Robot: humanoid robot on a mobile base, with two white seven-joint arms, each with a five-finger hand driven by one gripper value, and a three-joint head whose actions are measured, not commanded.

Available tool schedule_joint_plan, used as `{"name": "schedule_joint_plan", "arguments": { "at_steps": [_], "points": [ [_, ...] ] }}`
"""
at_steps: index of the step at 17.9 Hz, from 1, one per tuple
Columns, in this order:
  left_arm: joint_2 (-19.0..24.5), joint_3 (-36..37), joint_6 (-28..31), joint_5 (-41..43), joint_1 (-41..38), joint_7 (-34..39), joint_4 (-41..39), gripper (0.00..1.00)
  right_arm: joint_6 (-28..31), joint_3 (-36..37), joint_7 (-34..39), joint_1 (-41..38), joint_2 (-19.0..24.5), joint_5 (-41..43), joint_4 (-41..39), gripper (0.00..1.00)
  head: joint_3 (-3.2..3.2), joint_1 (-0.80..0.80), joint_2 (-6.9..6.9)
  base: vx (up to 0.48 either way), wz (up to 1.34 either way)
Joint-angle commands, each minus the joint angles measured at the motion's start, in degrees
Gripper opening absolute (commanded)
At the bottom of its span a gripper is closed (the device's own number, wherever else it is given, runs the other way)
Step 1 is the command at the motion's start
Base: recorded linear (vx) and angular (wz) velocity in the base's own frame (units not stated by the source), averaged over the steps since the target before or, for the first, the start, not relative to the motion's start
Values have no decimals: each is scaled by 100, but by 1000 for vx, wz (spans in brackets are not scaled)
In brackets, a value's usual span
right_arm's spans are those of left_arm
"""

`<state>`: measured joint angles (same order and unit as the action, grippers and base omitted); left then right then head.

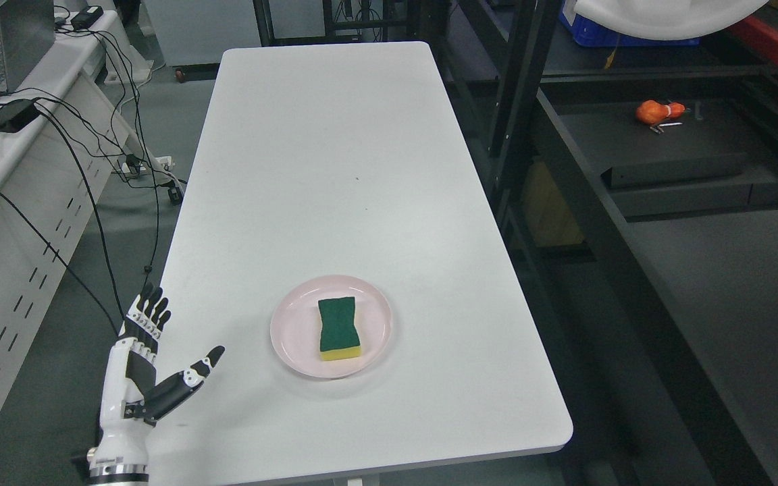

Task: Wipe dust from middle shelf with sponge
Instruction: 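Raise the left hand from its rest pose beside the table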

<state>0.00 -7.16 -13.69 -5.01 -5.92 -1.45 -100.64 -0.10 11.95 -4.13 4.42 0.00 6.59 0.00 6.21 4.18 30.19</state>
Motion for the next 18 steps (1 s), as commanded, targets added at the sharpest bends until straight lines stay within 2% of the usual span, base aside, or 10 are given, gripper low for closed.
{"name": "schedule_joint_plan", "arguments": {
  "at_steps": [1, 11, 14, 15, 18],
  "points": [
    [105, 31, 15, 0, -15, 4, -17, 99, 423, 0, 0, -2, -100, 0, -100, 100, 0, 0, 0, 0, 0],
    [132, -39, -64, 9, 117, -13, 123, 99, 414, 0, 0, 6, -100, 0, -100, 100, 0, 0, 0, 0, 0],
    [814, -5, -160, 79, 310, -40, 272, 99, 414, 0, 0, -2, -100, 0, -100, 100, 0, 0, 0, 0, 0],
    [1165, -13, -169, 271, 389, -344, 299, 99, 414, 0, 0, -2, -100, 0, -100, 100, 0, 0, 0, 0, 0],
    [1809, -118, -257, 948, 661, -1172, 439, 99, 414, 0, 0, 6, -100, 0, -100, 100, 0, 0, 0, 0, 0]
  ]
}}
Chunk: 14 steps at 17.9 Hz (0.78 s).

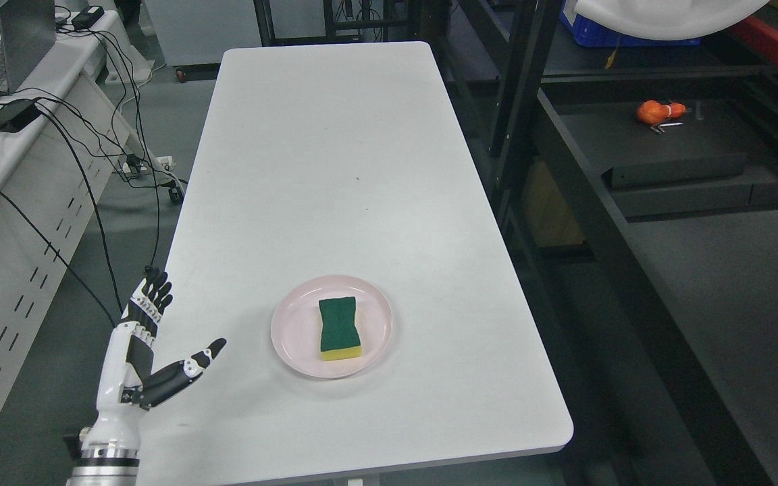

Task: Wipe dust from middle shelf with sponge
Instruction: 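Raise the left hand from its rest pose beside the table, then reach the left hand forward toward the sponge on the pink plate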

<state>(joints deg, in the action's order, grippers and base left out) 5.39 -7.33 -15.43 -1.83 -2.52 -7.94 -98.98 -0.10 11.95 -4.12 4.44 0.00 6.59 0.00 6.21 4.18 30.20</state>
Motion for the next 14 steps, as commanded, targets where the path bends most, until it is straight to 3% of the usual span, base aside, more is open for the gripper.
{"name": "schedule_joint_plan", "arguments": {
  "at_steps": [1, 4, 7, 10, 14],
  "points": [
    [1437, -85, -91, 692, 540, -567, 361, 99, 415, 0, -1, 4, -100, 0, -100, 100, 0, 0, 0, 0, 0],
    [1814, -50, -170, 762, 892, -690, 546, 99, 415, 0, -1, 4, -100, 0, -100, 100, 0, 0, 0, 0, 0],
    [2387, 169, -1177, 1743, 1217, -1391, 1115, 99, 423, 0, -1, 4, -100, 0, -100, 100, 0, 0, 0, 0, 0],
    [2309, 354, -2216, 3008, 1954, -1833, 1758, 97, 415, 0, -1, 4, -100, 0, -100, 100, 0, 0, 0, 0, 0],
    [2212, 1048, -2779, 4556, 2834, -1851, 1979, 96, 415, 0, -1, 4, -100, 0, -100, 100, 0, 0, 0, 0, 0]
  ]
}}
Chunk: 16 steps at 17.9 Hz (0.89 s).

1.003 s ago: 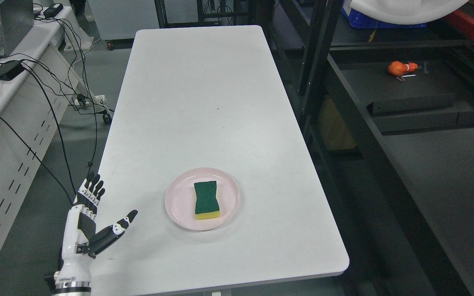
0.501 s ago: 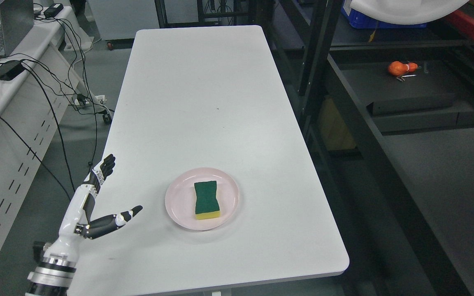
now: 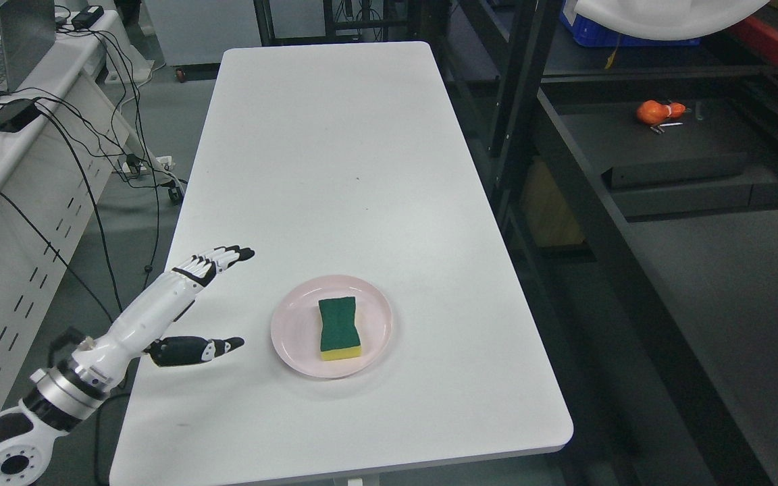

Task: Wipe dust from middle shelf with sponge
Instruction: 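Reach the left hand forward toward the sponge on the pink plate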

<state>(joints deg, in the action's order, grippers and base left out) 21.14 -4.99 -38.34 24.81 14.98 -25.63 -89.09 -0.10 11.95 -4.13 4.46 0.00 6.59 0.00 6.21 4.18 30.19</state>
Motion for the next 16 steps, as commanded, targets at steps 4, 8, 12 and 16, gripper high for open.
{"name": "schedule_joint_plan", "arguments": {
  "at_steps": [4, 8, 12, 16],
  "points": [
    [593, 1070, -666, 3519, 1840, -91, 1358, 96, 415, 0, 0, -7, -100, 0, -100, 100, 0, 0, 0, 0, 0],
    [234, 1560, -666, 3838, 2324, -82, 1649, 95, 423, 0, 0, 2, -100, 0, -100, 100, 0, 0, 0, 0, 0],
    [-40, 2123, -666, 3821, 2851, -91, 1632, 95, 415, 0, 0, -7, -100, 0, -100, 100, 0, 0, 0, 0, 0],
    [-207, 2537, -666, 3838, 3020, -91, 1640, 95, 415, 0, 0, -7, -100, 0, -100, 100, 0, 0, 0, 0, 0]
  ]
}}
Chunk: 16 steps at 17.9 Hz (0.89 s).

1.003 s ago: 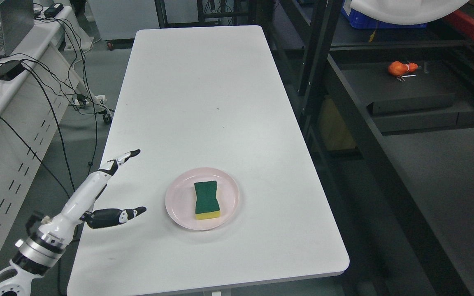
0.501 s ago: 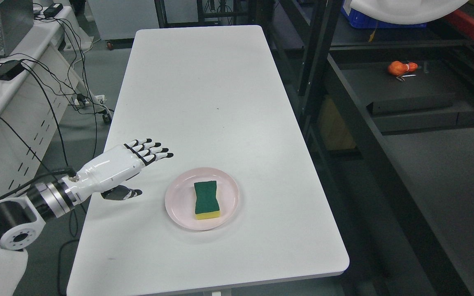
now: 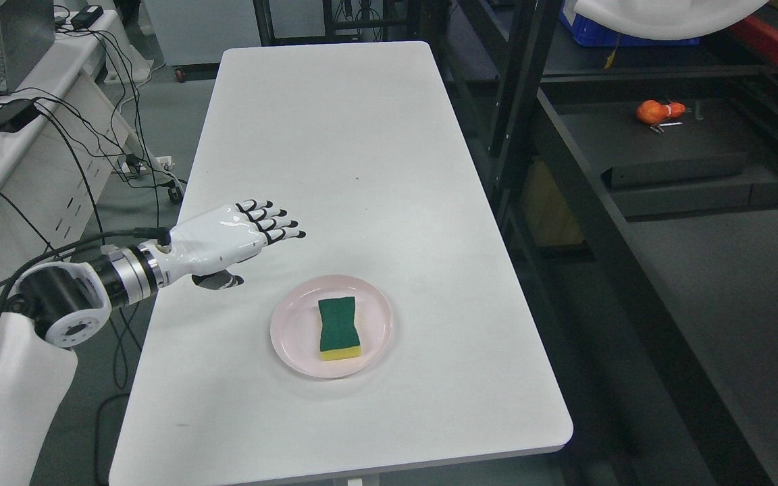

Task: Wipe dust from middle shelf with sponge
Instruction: 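Reach the left hand forward toward the sponge on the pink plate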

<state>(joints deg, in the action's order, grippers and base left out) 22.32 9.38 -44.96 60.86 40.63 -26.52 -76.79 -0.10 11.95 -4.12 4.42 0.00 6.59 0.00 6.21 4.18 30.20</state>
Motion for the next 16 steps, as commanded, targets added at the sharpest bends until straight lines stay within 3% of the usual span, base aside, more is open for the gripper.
{"name": "schedule_joint_plan", "arguments": {
  "at_steps": [1, 10, 16],
  "points": [
    [-325, 1110, -4, 233, 420, -11, 419, 95, 414, 0, -1, -3, -100, 0, -100, 100, 0, 0, 0, 0, 0],
    [-210, 706, -4, 391, 112, -2, 551, 95, 414, 0, -1, -3, -100, 0, -100, 100, 0, 0, 0, 0, 0],
    [-526, 1118, -4, 566, 58, -2, 551, 95, 414, 0, -1, 6, -100, 0, -100, 100, 0, 0, 0, 0, 0]
  ]
}}
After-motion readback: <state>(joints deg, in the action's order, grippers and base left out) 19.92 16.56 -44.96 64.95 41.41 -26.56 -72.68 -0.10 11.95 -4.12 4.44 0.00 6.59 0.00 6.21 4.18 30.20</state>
